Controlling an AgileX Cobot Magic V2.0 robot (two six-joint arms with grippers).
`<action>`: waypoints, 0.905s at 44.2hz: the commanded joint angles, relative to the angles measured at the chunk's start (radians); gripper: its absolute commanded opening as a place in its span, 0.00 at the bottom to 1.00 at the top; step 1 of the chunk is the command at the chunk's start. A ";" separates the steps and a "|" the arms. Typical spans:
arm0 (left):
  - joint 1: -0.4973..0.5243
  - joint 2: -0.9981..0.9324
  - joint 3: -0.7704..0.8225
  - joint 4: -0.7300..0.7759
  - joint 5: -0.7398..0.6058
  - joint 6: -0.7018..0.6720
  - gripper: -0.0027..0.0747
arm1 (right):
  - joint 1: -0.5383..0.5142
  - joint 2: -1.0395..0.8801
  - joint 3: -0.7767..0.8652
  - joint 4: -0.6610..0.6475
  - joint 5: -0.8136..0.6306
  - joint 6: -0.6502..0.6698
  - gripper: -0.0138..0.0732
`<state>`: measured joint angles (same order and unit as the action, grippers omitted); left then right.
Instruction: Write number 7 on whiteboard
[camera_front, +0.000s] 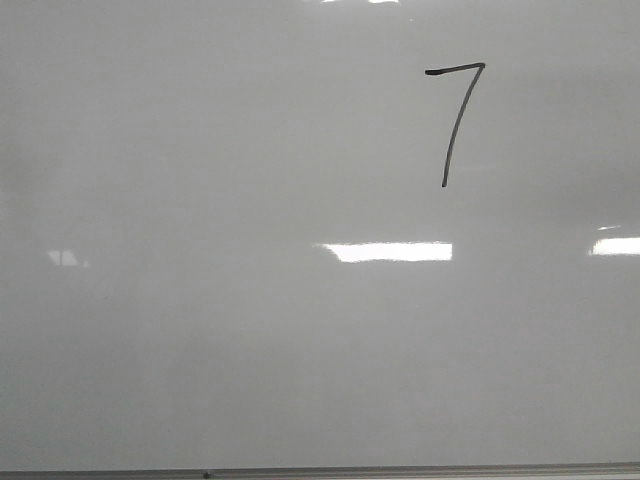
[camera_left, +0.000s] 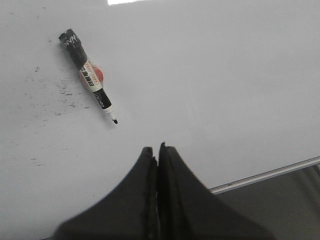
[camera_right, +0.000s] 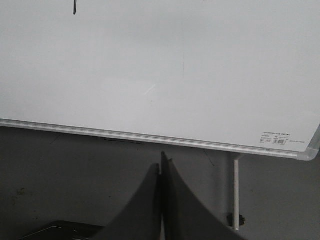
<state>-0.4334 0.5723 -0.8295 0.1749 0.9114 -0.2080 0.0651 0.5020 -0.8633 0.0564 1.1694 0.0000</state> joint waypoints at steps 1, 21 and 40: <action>-0.004 0.004 -0.027 0.011 -0.067 -0.013 0.01 | -0.004 0.006 -0.023 -0.011 -0.051 0.000 0.08; 0.218 -0.157 0.146 -0.067 -0.261 0.179 0.01 | -0.004 0.006 -0.023 -0.011 -0.051 0.000 0.08; 0.431 -0.499 0.654 -0.175 -0.717 0.306 0.01 | -0.004 0.006 -0.023 -0.011 -0.051 0.000 0.08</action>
<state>-0.0089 0.1127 -0.2164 0.0115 0.3710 0.0942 0.0651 0.5020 -0.8633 0.0564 1.1710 0.0000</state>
